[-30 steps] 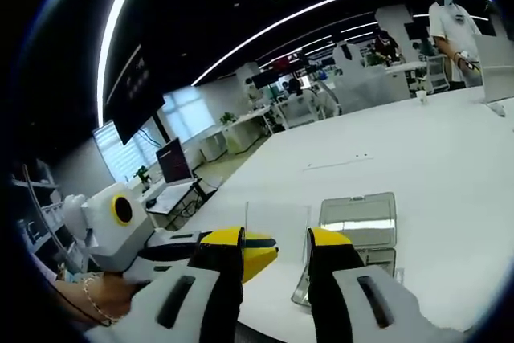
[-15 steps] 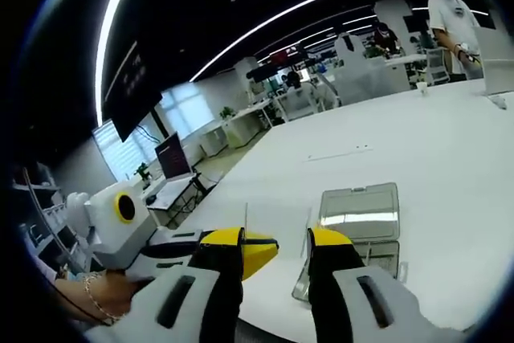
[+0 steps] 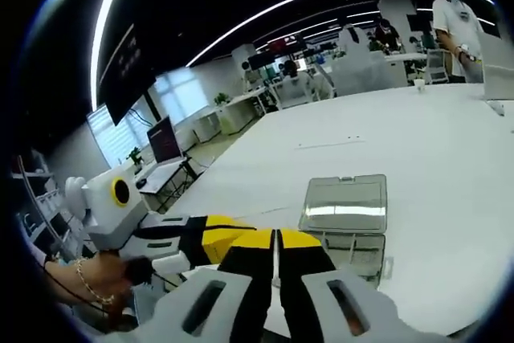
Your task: Insert the divider into the dual guide fixture by aligning both edges with the guide slots and pushing it downward to the bottom, including one-sided entry, uneven engagement, binding, and posture correction.
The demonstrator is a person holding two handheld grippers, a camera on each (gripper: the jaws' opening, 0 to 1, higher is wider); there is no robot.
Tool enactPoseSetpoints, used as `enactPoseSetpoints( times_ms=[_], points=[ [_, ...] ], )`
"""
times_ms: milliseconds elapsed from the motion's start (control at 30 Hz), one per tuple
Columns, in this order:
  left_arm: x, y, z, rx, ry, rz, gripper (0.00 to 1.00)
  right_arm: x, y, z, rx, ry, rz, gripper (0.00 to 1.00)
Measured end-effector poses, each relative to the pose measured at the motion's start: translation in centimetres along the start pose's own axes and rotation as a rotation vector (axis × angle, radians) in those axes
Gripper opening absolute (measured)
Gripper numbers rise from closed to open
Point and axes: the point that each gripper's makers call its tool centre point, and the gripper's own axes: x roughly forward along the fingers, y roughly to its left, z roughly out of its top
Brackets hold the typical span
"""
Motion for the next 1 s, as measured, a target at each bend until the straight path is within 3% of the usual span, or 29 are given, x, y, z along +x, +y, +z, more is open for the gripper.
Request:
enactPoseSetpoints(
  times_ms=[267, 400, 633, 800, 1000],
  points=[
    [-0.4, 1.0, 0.6, -0.019, -0.031, -0.041, 0.0, -0.8, -1.8, 1.2, -0.069, 0.012, 0.03, 0.0],
    [-0.7, 1.3, 0.8, -0.057, -0.059, -0.082, 0.0, -1.3, -1.7, 1.8, -0.164, 0.028, 0.096, 0.0],
    [-2.0, 0.1, 1.8, -0.139, -0.142, -0.291, 0.0, -2.2, 0.1, 1.1, -0.268, 0.077, 0.272, 0.09],
    [-3.5, -1.6, 2.0, -0.114, -0.155, -0.459, 0.0, -2.7, 1.7, -0.8, -0.392, 0.159, 0.365, 0.11],
    [-4.6, -3.1, 1.7, -0.079, -0.137, -0.534, 0.0, -2.9, 3.2, -1.7, -0.443, 0.203, 0.437, 0.13]
  ],
)
